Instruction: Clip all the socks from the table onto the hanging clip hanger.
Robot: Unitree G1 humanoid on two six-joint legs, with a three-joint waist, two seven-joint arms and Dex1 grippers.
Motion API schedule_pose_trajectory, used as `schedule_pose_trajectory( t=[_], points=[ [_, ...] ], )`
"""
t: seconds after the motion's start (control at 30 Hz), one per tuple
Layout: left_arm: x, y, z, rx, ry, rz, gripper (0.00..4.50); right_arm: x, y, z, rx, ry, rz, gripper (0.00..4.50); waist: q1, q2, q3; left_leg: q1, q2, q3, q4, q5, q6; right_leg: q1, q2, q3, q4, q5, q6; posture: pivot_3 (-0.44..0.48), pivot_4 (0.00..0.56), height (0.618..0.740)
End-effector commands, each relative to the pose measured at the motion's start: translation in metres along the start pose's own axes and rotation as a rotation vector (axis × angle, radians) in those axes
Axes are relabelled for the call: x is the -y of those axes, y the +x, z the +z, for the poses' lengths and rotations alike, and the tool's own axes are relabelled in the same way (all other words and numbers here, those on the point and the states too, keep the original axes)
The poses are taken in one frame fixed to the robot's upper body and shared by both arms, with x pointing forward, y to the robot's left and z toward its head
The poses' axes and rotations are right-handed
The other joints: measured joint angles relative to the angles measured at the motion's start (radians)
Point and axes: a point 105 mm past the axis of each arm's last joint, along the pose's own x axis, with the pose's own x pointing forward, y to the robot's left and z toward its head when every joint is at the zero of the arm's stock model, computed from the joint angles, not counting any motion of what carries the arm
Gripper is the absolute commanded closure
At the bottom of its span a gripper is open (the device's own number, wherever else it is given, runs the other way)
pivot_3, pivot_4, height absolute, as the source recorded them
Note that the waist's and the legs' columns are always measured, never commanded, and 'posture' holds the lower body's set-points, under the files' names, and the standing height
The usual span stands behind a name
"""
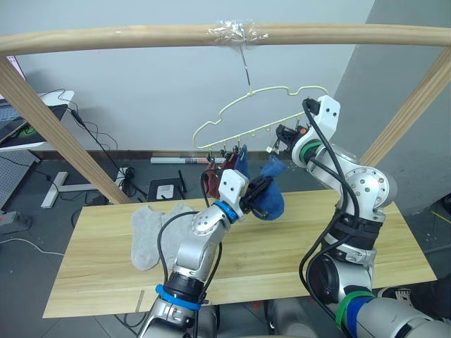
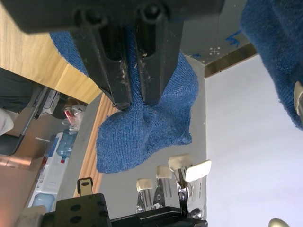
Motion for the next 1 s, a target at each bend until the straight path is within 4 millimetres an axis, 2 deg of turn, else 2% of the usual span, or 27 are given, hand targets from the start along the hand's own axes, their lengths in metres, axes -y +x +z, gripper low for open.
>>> schedule_pose_trajectory(
  t=[0.03,0.23,0.73,0.83,1.0],
  points=[
    [0.001,0.005,0.019,0.085,0.027,-0.009,4.48,-0.004,-0.005,0.015,0.062,-0.009,0.009,4.50,0.000,0.000,0.000,0.000,0.000,0.000,0.000,0.000,0.000,0.000,0.000,0.000,0.000,0.000,0.000,-0.150,0.163,0.740],
    [-0.005,0.009,0.032,0.142,0.045,0.020,4.48,-0.004,-0.004,0.011,0.051,-0.017,0.007,4.50,0.000,0.000,0.000,0.000,0.000,0.000,0.000,0.000,0.000,0.000,0.000,0.000,0.000,0.000,0.000,-0.149,0.162,0.740],
    [0.002,0.017,0.038,0.169,0.085,0.000,4.48,-0.006,-0.005,0.006,0.030,-0.024,0.023,4.50,0.000,0.000,0.000,-0.001,0.000,0.000,0.000,0.000,0.000,0.000,0.000,0.000,-0.001,0.000,0.000,-0.148,0.162,0.740],
    [0.002,0.017,0.038,0.168,0.087,0.000,4.50,-0.007,-0.005,0.006,0.032,-0.023,0.031,3.78,-0.001,0.000,0.000,-0.001,0.000,0.000,0.000,0.000,0.000,0.000,0.000,0.000,-0.001,0.000,0.000,-0.148,0.162,0.740],
    [0.002,0.015,0.036,0.159,0.089,-0.007,4.50,-0.006,-0.005,0.006,0.038,-0.025,0.034,1.89,-0.004,0.000,0.000,-0.001,0.000,0.000,0.000,0.000,0.000,0.000,0.000,0.000,-0.001,0.000,0.000,-0.143,0.153,0.740]
  ],
)
